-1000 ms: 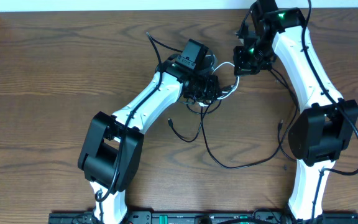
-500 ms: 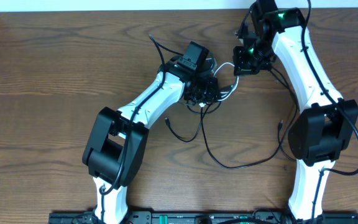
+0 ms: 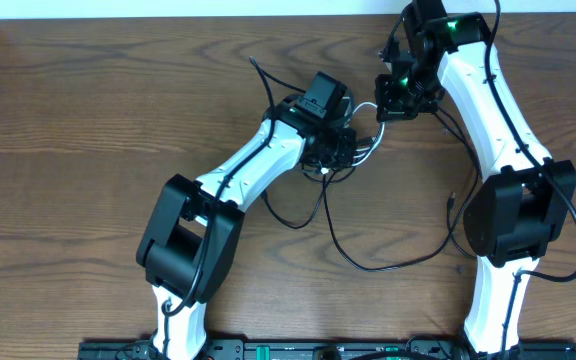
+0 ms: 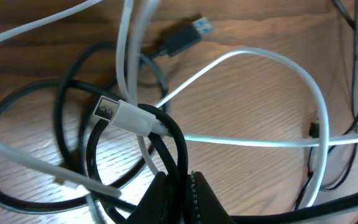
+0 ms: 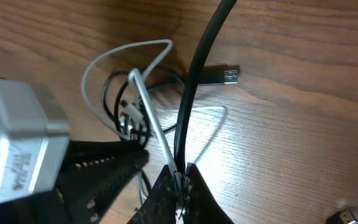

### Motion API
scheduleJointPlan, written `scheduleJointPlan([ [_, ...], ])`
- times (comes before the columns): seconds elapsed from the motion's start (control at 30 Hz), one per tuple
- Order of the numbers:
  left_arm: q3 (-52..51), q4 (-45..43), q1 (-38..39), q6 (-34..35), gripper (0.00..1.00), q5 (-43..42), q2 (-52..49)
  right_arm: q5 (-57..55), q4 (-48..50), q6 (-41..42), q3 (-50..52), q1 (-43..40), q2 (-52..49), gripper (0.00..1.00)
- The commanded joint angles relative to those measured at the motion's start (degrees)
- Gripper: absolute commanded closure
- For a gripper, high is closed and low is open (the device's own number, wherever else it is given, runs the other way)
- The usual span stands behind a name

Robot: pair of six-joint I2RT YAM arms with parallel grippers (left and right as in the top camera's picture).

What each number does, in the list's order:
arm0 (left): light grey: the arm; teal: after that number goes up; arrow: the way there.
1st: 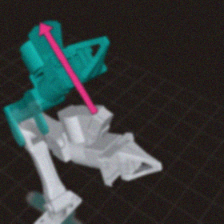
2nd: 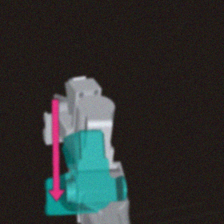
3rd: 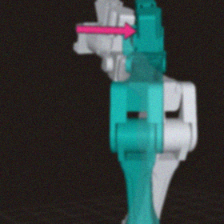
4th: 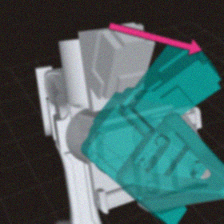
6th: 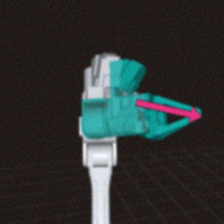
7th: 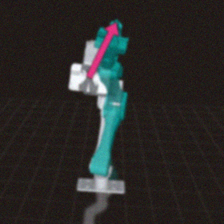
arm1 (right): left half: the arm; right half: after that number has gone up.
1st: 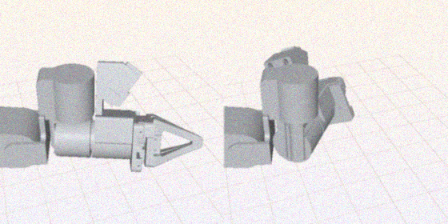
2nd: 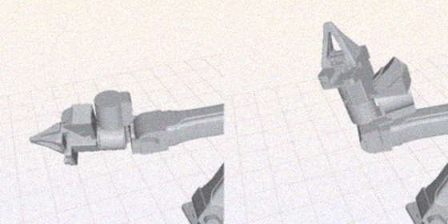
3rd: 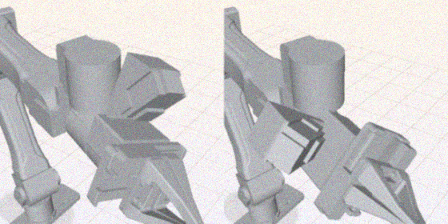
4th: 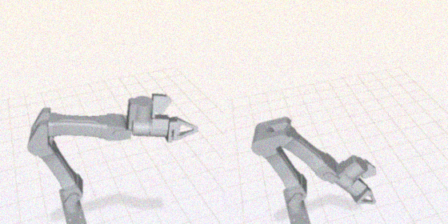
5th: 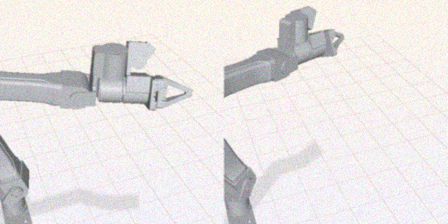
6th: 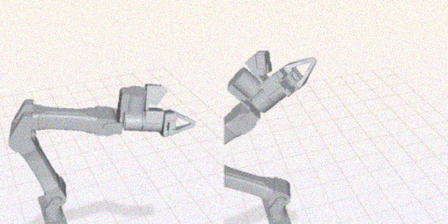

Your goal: Untangle cables

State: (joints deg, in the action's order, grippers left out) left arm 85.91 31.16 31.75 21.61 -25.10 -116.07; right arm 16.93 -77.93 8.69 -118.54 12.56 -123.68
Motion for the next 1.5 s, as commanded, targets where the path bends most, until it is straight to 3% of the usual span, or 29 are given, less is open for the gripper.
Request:
scheduleJointPlan([
  [0.0,0.7,2.0,-2.7,0.0,0.92,1.8,4.0,-2.9,0.1,0.2,-0.5,-0.1,0.7,0.99],
  [0.23,0.8,6.5,-8.8,0.1,0.93,0.5,16.8,-5.7,0.2,1.6,-0.5,-0.2,0.7,0.99],
  [0.43,0.8,7.4,-13.8,0.1,0.93,-5.8,26.7,-5.9,0.8,2.1,-0.2,-0.2,0.7,0.99],
  [0.8,0.8,7.4,-24.2,0.1,0.92,-18.5,34.1,-4.7,2.8,2.8,5.2,-1.7,0.7,0.99],
  [0.97,0.8,8.4,-25.2,0.1,0.92,-20.8,33.7,11.0,4.5,-9.0,4.1,-1.7,1.5,0.99],
  [1.07,0.8,9.1,-24.6,0.1,0.92,-20.8,33.0,16.3,6.4,-12.4,2.1,-1.6,4.5,0.84],
  [1.13,0.8,9.3,-24.4,0.1,0.92,-20.8,32.6,16.7,8.1,-12.9,1.4,-1.4,7.1,0.59],
  [1.2,0.8,9.4,-24.3,0.7,0.92,-20.8,32.5,16.7,9.9,-13.3,1.3,-0.9,9.7,0.42],
  [1.33,0.8,9.3,-24.3,2.8,0.93,-20.8,32.1,17.2,12.0,-15.6,1.3,0.8,13.1,0.33],
  [1.47,0.8,10.3,-24.3,5.4,0.92,-20.8,31.4,23.6,13.7,-19.5,1.3,2.7,13.5,0.32],
])
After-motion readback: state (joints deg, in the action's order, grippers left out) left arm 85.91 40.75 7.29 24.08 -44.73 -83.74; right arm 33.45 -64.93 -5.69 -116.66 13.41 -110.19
